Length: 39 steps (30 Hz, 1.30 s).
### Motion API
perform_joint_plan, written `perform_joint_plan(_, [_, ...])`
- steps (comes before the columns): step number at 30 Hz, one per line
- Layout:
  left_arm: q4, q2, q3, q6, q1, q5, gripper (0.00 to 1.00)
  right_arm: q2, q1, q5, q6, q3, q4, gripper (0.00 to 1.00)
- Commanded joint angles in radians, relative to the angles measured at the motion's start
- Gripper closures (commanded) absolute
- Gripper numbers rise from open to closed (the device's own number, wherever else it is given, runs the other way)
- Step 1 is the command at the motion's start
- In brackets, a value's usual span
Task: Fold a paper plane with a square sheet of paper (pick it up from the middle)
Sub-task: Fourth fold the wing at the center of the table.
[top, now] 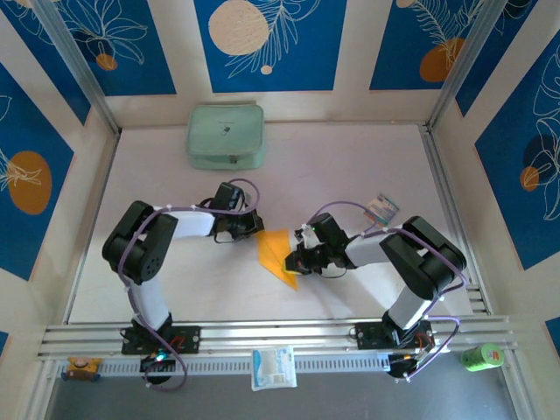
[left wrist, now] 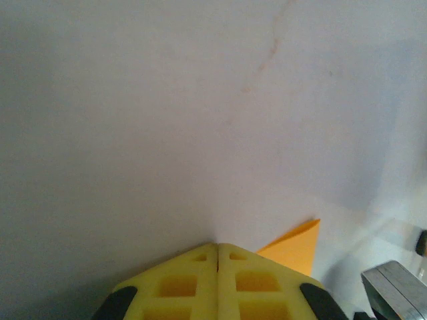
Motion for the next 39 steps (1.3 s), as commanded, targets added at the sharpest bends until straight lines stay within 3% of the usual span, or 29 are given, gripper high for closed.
perform_joint_plan(1, [-0.070, -0.049, 0.022, 0.045, 0.027, -0.093, 1.00, 0.054, -0.006, 0.030, -0.041, -0.025, -0.185, 0.99])
perform_joint_plan(7, [-0.035, -0.145, -0.040, 0.030, 0.021, -0.085, 1.00, 0.063, -0.016, 0.013, -0.062, -0.008, -0.203, 0.99])
perform_joint_plan(12, [0.055, -0.212, -0.111, 0.030, -0.033, -0.007, 0.99, 0.062, -0.028, 0.009, -0.078, 0.005, -0.224, 0.99])
perform_joint_plan(21, [0.208, -0.063, -0.133, 0.006, -0.122, 0.160, 0.99, 0.058, -0.031, 0.010, -0.073, 0.011, -0.231, 0.99])
perform_joint_plan(33, [0.182, 0.008, -0.175, 0.008, -0.110, 0.097, 1.00, -0.035, -0.017, -0.007, -0.061, 0.123, -0.301, 0.99])
perform_joint_plan(39, [0.188, 0.014, -0.173, 0.010, -0.110, 0.106, 1.00, 0.011, 0.005, 0.041, -0.049, 0.220, -0.322, 0.99])
